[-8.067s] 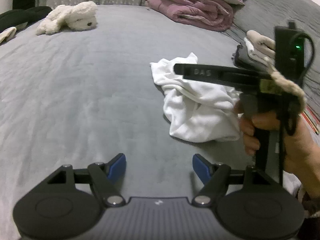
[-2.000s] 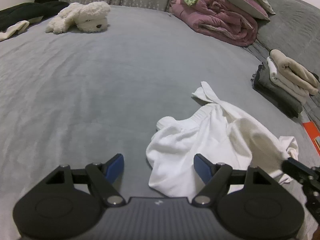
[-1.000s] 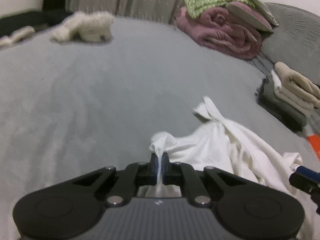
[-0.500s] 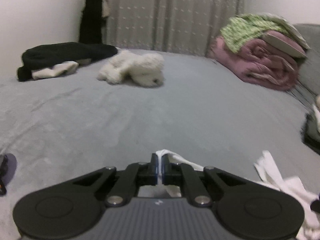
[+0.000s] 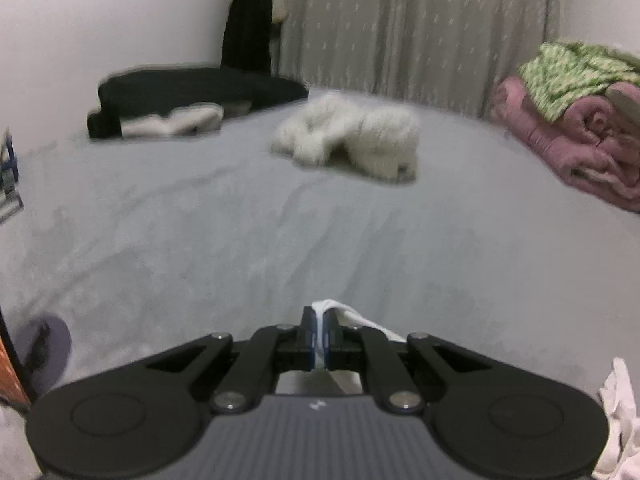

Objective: Fold clothes

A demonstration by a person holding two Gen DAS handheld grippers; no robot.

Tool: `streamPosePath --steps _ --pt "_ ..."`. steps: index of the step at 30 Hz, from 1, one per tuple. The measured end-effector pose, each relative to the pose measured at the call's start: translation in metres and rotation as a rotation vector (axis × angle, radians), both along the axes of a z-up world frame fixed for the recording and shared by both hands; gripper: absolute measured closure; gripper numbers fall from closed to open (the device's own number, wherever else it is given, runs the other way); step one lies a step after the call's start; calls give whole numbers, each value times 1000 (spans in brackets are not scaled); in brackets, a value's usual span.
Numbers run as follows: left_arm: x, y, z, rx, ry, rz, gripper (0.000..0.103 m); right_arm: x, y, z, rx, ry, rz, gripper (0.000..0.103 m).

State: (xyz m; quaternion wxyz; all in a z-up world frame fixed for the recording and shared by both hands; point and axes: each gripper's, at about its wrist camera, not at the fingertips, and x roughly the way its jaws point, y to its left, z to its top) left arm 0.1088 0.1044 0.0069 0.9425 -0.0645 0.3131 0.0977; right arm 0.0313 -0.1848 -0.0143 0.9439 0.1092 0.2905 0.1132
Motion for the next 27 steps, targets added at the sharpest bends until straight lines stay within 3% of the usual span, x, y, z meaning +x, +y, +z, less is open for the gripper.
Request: streamPosePath --steps 4,9,13,15,16,17,19,21,23,27 --pt "6 -1 -8 -29 50 -3 94 2 12 -1 8 -8 46 51" --pt "9 8 -11 -86 86 -9 76 -3 23 -2 33 -6 121 51" --pt "8 18 -16 -154 112 12 73 -10 35 -2 64 -9 225 51" --pt "8 24 -19 -199 120 13 73 -11 46 -6 21 3 263 53" --pt "9 27 -21 -225 121 10 73 -13 52 -9 -7 10 281 63" --pt "9 29 -24 -251 122 7 75 -14 57 -12 -37 18 292 82" --pt "9 38 -32 -335 116 12 76 -16 63 -17 -87 32 299 99" --pt "8 44 -37 -375 112 31 92 -20 60 -17 -56 36 310 99" --pt "5 49 -37 -415 109 26 100 -25 53 -12 -4 35 334 99" --pt "-4 50 -29 -414 89 15 100 -40 43 1 89 8 420 99"
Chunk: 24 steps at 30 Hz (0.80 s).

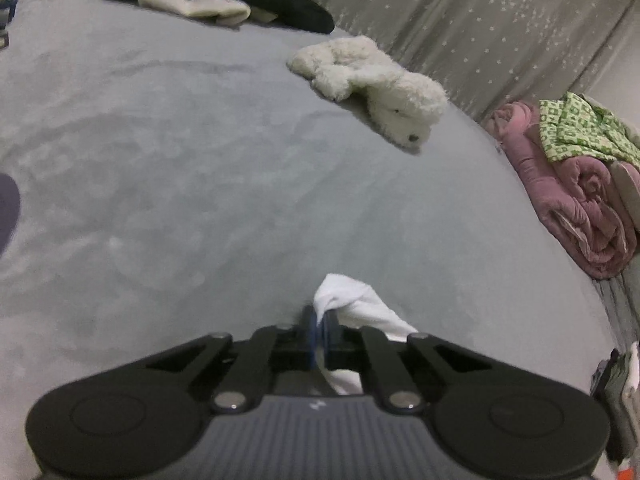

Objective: Fold clothes

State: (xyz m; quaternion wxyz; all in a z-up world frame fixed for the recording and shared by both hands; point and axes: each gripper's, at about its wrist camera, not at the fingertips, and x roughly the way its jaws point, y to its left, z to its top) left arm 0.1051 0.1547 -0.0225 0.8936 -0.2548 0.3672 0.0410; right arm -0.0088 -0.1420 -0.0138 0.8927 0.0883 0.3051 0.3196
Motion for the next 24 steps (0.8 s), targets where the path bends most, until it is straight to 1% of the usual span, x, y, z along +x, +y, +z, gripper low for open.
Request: streamPosePath --steps 6,9,12,16,24 --pt "-16 5 9 29 -7 -20 100 -30 -10 13 93 -11 177 99" --pt "-24 9 11 37 1 -31 100 -41 -12 16 99 -3 236 99" --pt "-35 13 13 44 8 -51 100 -48 -16 15 99 16 271 99" --pt "-50 17 15 55 18 -84 100 -52 -25 13 109 36 283 99" --pt "-94 22 17 55 40 -185 100 -60 -53 12 104 33 206 99"
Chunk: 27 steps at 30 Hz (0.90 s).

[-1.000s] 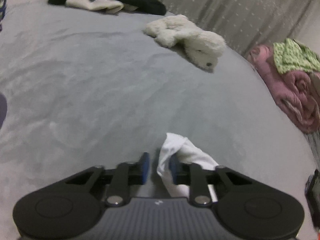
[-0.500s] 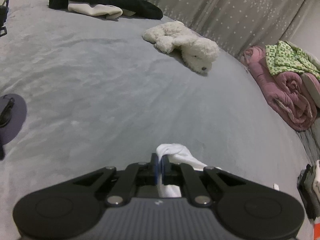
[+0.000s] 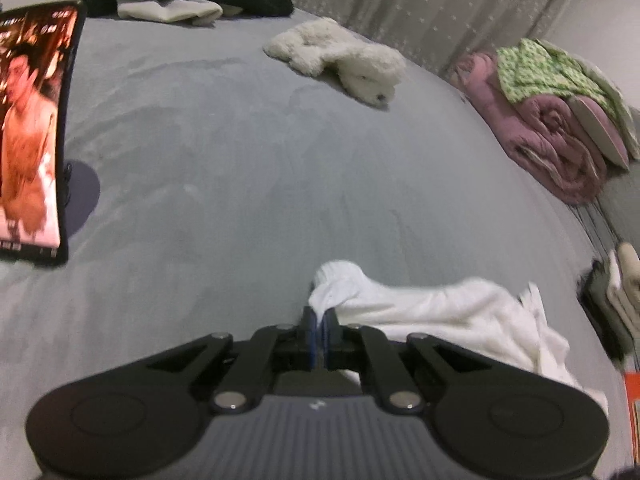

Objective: Fold clothes

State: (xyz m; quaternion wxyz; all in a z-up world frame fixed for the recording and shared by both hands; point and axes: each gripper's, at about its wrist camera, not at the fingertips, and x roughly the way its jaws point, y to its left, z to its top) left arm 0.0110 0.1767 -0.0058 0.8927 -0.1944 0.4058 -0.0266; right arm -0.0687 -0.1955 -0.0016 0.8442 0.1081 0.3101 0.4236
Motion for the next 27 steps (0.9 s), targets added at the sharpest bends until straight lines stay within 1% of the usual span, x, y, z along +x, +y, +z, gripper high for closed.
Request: streamPosePath --steps 5,9,13,16,17,18,19,20,21,22,23,27 --pt "-22 0 -7 -11 30 -71 100 -3 -17 -3 -13 2 -68 99" --pt "-33 -1 -15 -14 62 -120 100 -2 -22 -6 -47 3 -108 99" --pt "-35 -5 -20 15 86 -176 100 1 -15 -12 -109 10 -113 99" --pt "-36 -1 -19 5 86 -174 96 8 -2 -16 -165 29 -89 96" --pt "-37 1 -19 -2 84 -164 93 10 1 -18 -177 35 -83 91" --pt "-37 4 -17 -5 82 -158 83 12 2 -20 -182 39 -79 87" --pt "-38 5 -17 -8 76 -151 75 14 4 -20 -182 41 -80 86" --pt "-38 8 -16 -14 66 -138 61 15 6 -19 -180 41 -85 76" --pt "-37 10 -15 -23 56 -125 56 17 8 -19 -178 40 -90 66" --pt "-36 13 -14 -33 46 -113 55 19 10 -18 -174 36 -98 49" --pt "-33 16 -14 -43 40 -102 55 21 13 -17 -170 30 -104 48" --pt "-21 26 -17 -93 40 -62 55 31 28 -13 -167 15 -110 48"
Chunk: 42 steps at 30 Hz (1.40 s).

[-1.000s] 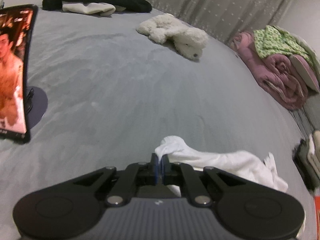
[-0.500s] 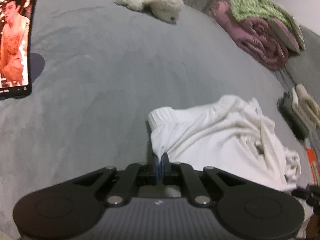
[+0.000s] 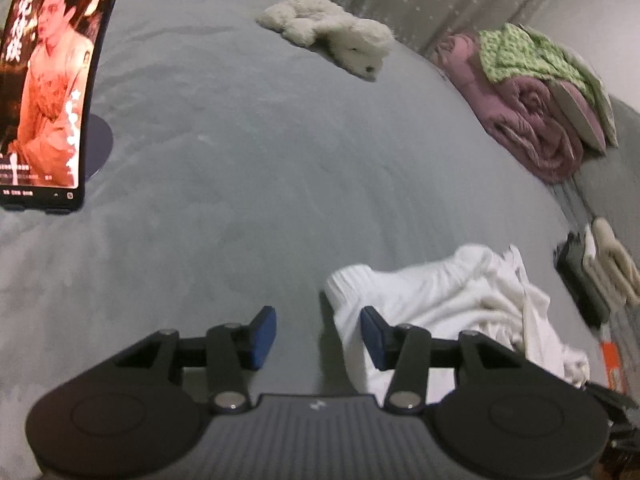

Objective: Fold clothes

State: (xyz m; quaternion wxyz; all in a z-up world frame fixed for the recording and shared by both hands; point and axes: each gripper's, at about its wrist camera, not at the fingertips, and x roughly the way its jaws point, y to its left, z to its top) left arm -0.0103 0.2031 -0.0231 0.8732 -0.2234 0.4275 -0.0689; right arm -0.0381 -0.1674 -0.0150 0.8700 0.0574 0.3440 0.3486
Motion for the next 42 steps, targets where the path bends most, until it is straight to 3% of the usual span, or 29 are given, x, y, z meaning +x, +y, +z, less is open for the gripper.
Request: streamPosePath --steps 4,14,17,18,23,28,34,42 --pt "12 0 -6 -70 13 21 56 9 10 2 -3 -6 -32 48" --pt "25 -5 -6 -151 34 34 57 52 4 13 31 28 -208 48" --pt "28 -8 -8 -137 48 36 61 73 2 20 49 33 -249 48" --pt "28 -9 -9 -125 50 35 68 81 4 21 38 27 -252 48" --pt "28 -15 -9 -79 52 30 79 123 22 21 -53 4 -263 48" --pt "26 -18 -7 -43 52 14 83 154 31 5 -120 65 -282 48" --pt "20 -17 -6 -20 59 -17 85 138 46 -9 -189 95 -203 48" --pt "14 -17 -9 -7 68 -35 88 86 49 -15 -283 11 -118 48"
